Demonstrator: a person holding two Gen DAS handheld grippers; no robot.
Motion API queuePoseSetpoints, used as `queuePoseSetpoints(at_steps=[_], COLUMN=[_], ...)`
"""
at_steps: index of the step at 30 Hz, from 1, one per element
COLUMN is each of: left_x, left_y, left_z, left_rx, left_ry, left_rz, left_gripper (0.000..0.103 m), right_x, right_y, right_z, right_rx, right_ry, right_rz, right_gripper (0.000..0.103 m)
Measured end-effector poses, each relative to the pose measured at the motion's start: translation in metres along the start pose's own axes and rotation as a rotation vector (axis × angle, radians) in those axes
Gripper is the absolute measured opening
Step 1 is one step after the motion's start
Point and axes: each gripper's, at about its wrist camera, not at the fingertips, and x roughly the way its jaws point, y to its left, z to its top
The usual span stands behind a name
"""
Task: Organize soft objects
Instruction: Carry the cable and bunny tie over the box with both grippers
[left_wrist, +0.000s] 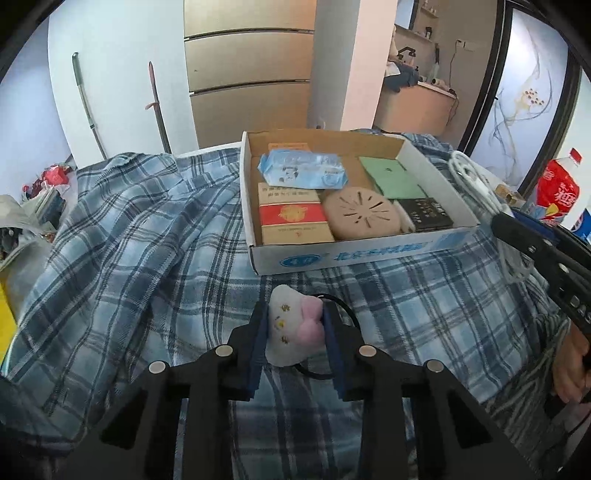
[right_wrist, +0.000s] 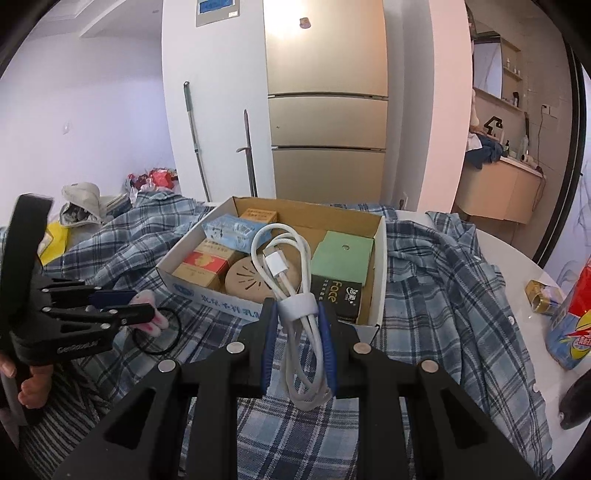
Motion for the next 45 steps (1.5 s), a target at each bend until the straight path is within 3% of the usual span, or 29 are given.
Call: queuePoseSetpoints(at_steps=[12, 14, 16, 20, 26, 34, 41, 45], left_x=[-0.056, -0.065, -0.079, -0.104, -0.117, -0.11, -0.073, -0.051], left_y=[-0.021, -0.029, -0.033, -0.04, -0.045, -0.046, -0.043, -0.037], left_z=[0.009, 0.02, 0.035, 0.064, 0.102, 0.144, 0.141, 0.137], left_rx=[0.014, 0.046, 0.05, 0.06, 0.028, -0.035, -0.031, -0.021], left_ry=[-0.114, -0.15, -0.192, -0.274, -0.322, -0.321, -0.252, -0.21], left_rz=[0.031, 0.074, 0.051, 0.083, 0.082, 0.089, 0.069, 0.058], left_gripper=[0.031, 0.031, 0.031, 0.031, 0.031, 0.031, 0.031, 0.031], right_x=[-0.033, -0.039, -0.043, -0.047, -0.048, -0.017, 0.013, 0.034], right_y=[0.0, -0.001, -0.002, -0.007, -0.009, -0.012, -0.023, -0.031], right_z=[0.019, 0.026, 0.036, 0.062, 0.097, 0.119, 0.111, 0.099], right_rx=[0.0, -0.006, -0.01, 0.029, 0.071, 0.171, 0.255, 0.297], right_ry=[-0.091, -0.114, -0.135, -0.134, -0.166, -0.102, -0.067, -0.03], right_rz=[-0.016, -0.041, -0.073, -0.056, -0.064, -0.018, -0.033, 0.004], right_gripper=[0.022, 0.022, 0.021, 0.022, 0.022, 0.022, 0.022, 0.022])
